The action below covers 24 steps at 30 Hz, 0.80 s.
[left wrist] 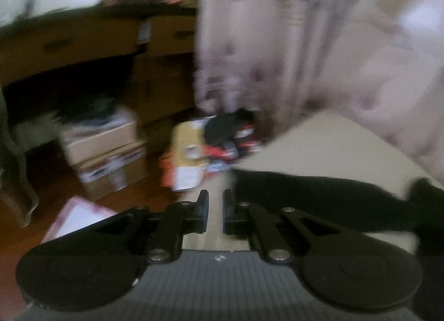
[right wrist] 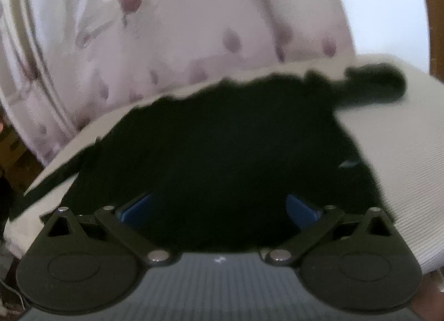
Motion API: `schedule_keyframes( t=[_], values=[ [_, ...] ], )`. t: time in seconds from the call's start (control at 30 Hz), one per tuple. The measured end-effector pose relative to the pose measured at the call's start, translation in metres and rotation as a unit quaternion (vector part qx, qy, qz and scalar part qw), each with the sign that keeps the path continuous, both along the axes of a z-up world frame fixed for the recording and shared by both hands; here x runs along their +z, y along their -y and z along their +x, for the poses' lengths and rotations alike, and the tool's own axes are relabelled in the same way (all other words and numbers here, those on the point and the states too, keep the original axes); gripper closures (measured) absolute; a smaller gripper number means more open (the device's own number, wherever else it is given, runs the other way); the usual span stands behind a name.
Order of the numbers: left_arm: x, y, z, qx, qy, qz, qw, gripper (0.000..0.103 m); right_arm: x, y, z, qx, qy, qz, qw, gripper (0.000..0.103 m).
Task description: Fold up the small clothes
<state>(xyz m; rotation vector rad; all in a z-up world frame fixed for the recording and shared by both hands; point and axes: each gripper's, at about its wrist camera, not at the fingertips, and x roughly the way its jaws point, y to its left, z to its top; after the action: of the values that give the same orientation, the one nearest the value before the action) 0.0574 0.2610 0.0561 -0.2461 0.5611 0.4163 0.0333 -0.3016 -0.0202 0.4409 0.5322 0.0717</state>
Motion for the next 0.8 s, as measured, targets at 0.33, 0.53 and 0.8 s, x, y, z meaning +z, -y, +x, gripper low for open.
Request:
schedule_keyframes(
  t=[0.33,0.53,0.8],
  values=[
    [-0.012,0.153,0.063,-0.149,0.039,0.005,0.9881,0.018,-0.004,0.133,0.019,-0.115,0.016,-0.020,0.993,0.000],
    [-0.060,0.174,0.098,-0.164,0.014,0.038,0.9856,0.018,-0.014,0.190,0.083,-0.157,-0.004,-0.084,0.984,0.000],
    [-0.079,0.173,0.111,-0.147,-0.004,0.033,0.9886,0.001,-0.019,0.214,0.225,-0.117,-0.081,-0.266,0.953,0.000]
  ],
)
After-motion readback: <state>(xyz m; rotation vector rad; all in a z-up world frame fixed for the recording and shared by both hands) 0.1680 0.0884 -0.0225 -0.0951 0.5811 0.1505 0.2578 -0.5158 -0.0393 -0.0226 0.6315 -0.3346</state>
